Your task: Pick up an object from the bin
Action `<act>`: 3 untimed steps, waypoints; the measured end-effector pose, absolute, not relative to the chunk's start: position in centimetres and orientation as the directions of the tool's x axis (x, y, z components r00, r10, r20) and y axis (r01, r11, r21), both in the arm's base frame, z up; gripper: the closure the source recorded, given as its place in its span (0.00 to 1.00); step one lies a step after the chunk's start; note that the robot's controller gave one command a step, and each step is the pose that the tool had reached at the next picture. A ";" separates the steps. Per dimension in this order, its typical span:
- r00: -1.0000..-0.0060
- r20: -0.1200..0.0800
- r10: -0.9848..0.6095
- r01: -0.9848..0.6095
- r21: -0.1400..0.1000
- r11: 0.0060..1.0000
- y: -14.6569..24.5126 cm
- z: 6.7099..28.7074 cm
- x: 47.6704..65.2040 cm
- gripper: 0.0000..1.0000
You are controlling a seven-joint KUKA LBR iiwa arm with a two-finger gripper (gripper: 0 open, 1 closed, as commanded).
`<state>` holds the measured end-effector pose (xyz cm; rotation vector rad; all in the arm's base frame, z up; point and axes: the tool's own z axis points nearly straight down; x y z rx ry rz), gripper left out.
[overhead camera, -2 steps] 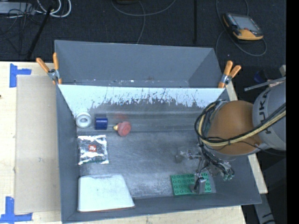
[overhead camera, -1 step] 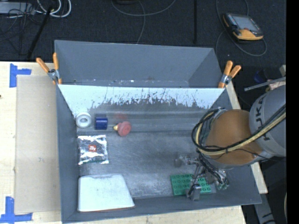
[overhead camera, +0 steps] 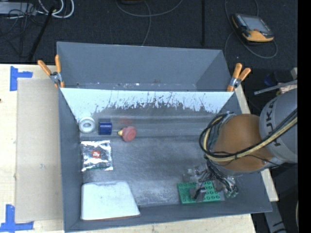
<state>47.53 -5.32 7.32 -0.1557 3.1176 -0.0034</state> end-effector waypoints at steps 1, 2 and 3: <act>-0.999 -0.010 -0.044 -0.044 -0.002 0.999 -7.3 16.4 49.8 1.00; -0.999 0.000 -0.044 -0.044 0.000 0.999 -7.3 15.9 49.5 0.00; -0.999 -0.016 -0.037 -0.037 -0.001 0.999 -6.7 7.0 47.7 0.00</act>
Offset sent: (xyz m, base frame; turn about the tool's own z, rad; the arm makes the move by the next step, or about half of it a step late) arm 0.0196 -0.0197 0.0867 0.0581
